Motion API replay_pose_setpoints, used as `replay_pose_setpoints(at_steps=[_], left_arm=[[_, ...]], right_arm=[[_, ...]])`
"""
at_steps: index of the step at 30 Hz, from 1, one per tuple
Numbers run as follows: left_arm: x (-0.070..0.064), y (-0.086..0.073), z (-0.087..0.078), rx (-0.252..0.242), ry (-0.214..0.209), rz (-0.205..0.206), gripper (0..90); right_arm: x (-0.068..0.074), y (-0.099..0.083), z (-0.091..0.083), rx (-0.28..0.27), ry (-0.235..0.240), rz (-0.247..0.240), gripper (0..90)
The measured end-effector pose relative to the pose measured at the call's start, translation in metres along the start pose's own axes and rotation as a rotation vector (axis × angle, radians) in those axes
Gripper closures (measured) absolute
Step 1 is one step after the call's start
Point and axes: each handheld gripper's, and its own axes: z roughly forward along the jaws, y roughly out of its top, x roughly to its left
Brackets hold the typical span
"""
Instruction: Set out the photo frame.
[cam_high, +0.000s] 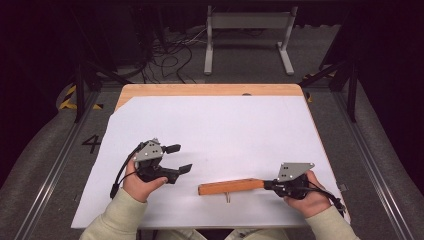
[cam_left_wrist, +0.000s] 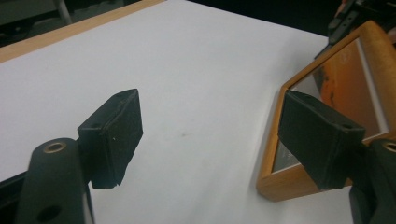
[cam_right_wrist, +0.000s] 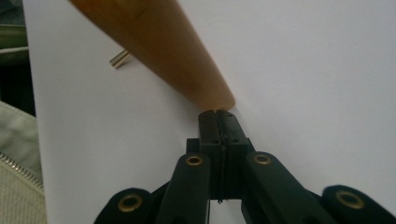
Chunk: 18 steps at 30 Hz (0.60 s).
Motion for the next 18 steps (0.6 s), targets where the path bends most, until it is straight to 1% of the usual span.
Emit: replay_pose_setpoints(at_steps=[4,5,7,9,13,15,18], left_arm=[[0.003,-0.003,0.001,0.007,0.015,-0.016,22.2],[0.004,-0.004,0.002,0.012,0.023,-0.014,22.0],[0.005,-0.006,0.003,0.040,0.052,-0.005,21.5],[0.007,-0.008,0.005,0.046,0.057,-0.014,20.7],[0.010,-0.010,0.005,0.050,0.063,-0.022,19.9],[0.010,-0.011,0.005,0.050,0.065,-0.027,19.7],[0.011,-0.011,0.005,0.050,0.070,-0.020,19.6]], right_arm=[[0.003,0.000,0.006,0.034,0.047,-0.008,90.0],[0.004,0.000,0.007,0.035,0.052,-0.007,90.0],[0.007,0.001,0.010,0.038,0.063,-0.008,90.0],[0.008,0.001,0.012,0.041,0.076,-0.008,90.0],[0.008,0.003,0.017,0.035,0.071,-0.001,90.0],[0.007,0.003,0.019,0.034,0.069,0.012,90.0],[0.006,0.002,0.023,0.036,0.073,0.025,90.0]])
